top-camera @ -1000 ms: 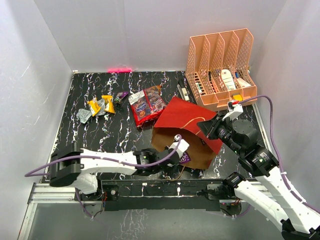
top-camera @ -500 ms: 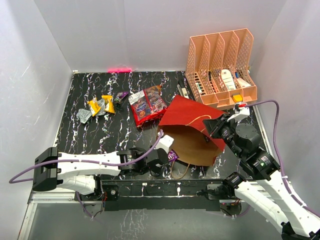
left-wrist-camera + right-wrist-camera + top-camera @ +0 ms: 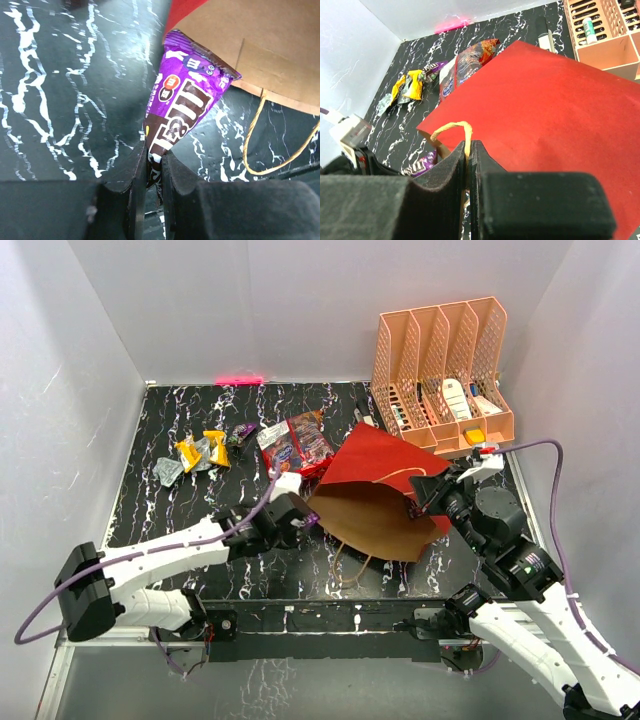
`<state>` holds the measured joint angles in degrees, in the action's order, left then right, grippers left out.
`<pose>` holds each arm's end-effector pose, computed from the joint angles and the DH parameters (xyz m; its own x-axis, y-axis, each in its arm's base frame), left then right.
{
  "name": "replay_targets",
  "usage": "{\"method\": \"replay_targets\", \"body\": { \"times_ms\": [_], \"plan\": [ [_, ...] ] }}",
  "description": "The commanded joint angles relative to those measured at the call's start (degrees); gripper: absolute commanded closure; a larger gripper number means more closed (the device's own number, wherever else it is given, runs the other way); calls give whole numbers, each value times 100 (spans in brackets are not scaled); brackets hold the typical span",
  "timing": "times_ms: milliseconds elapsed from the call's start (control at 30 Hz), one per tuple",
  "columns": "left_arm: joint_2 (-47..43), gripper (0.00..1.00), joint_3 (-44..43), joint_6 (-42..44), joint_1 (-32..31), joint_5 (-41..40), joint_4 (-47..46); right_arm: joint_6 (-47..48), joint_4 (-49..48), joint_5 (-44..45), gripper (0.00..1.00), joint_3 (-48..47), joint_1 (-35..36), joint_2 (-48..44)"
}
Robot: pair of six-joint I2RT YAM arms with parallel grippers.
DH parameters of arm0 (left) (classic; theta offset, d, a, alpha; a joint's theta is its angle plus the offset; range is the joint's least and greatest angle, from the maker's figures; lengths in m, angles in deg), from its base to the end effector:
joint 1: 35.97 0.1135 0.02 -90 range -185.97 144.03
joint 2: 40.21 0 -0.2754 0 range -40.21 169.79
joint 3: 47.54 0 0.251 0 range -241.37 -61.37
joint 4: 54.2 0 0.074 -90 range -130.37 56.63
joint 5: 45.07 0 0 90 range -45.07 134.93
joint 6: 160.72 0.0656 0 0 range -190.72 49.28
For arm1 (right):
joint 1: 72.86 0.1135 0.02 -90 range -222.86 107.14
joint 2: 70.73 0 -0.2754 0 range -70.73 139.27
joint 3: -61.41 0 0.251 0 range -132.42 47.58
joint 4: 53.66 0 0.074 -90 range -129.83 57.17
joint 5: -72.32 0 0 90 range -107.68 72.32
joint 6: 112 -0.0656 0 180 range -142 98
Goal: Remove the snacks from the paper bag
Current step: Place the snack at the center of the board.
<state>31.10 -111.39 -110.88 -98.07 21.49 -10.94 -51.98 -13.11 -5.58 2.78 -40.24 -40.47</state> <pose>0.1473 -0.2225 0.2379 -0.7237 0.1024 -0.6824 0.2960 0.9394 -0.1730 0.1237 0.0628 0.3424 -0.3311 0.3682 -0.8688 -0.2183 0.8659 0.4501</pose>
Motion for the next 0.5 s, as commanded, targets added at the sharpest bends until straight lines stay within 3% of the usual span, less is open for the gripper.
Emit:
{"method": "replay_targets", "body": {
  "times_ms": [0,100,267,467],
  "plan": [
    [-574,100,-36,-47,666,-74,406,121,-349,170,93,-224,23,-175],
    [-883,100,25,-58,1090,-13,409,138,-343,212,93,-232,24,-225],
    [-1534,100,266,415,1169,698,-145,185,-351,233,93,-242,22,-243],
    [-1792,100,240,377,1175,467,176,159,-369,176,93,-225,24,-248]
  ]
}}
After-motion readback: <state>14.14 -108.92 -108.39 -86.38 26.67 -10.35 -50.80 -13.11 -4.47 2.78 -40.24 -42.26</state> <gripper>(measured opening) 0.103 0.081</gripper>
